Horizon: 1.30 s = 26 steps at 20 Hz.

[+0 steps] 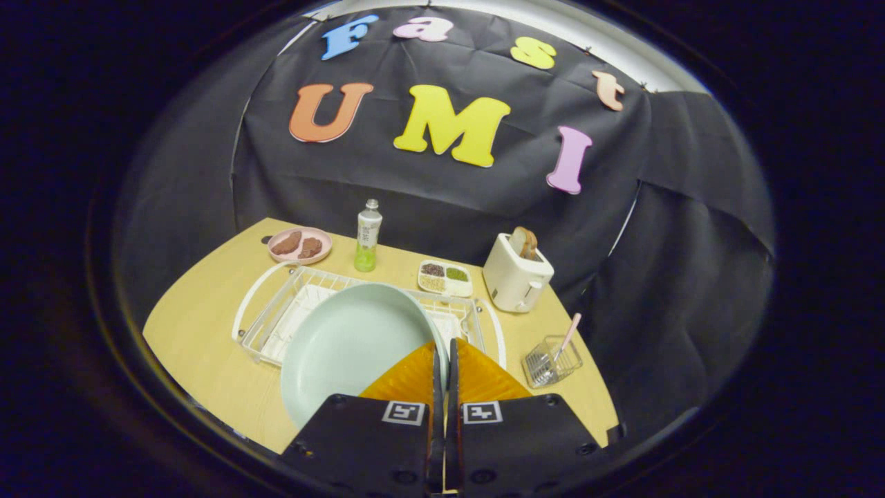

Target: Take the plate from the dish rack, then take the spoon from the basket and place it into the plate.

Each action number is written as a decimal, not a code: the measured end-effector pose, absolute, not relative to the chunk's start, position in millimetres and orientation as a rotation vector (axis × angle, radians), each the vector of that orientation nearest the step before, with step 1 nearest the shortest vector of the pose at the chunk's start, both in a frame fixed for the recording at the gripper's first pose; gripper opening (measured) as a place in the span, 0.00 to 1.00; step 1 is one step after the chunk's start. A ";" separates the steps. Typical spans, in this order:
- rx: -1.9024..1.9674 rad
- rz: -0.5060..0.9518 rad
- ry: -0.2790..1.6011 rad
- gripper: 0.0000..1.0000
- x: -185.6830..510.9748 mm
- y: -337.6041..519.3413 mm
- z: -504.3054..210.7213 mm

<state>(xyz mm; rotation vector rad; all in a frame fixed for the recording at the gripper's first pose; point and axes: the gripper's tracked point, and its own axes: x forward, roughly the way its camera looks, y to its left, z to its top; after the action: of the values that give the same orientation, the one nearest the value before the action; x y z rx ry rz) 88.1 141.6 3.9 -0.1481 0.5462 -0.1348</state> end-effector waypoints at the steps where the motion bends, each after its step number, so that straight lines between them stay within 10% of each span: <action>1: -0.112 -0.114 0.564 0.07 77.5 138.5 -13.4; 19: 0.247 0.041 0.708 0.09 72.3 47.8 -206.5; 26: 0.151 -0.036 0.587 0.70 79.7 -2.1 -192.8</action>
<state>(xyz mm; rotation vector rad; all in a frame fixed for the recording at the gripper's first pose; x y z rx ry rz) 79.7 -2.1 -192.8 0.1505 0.5872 -0.0360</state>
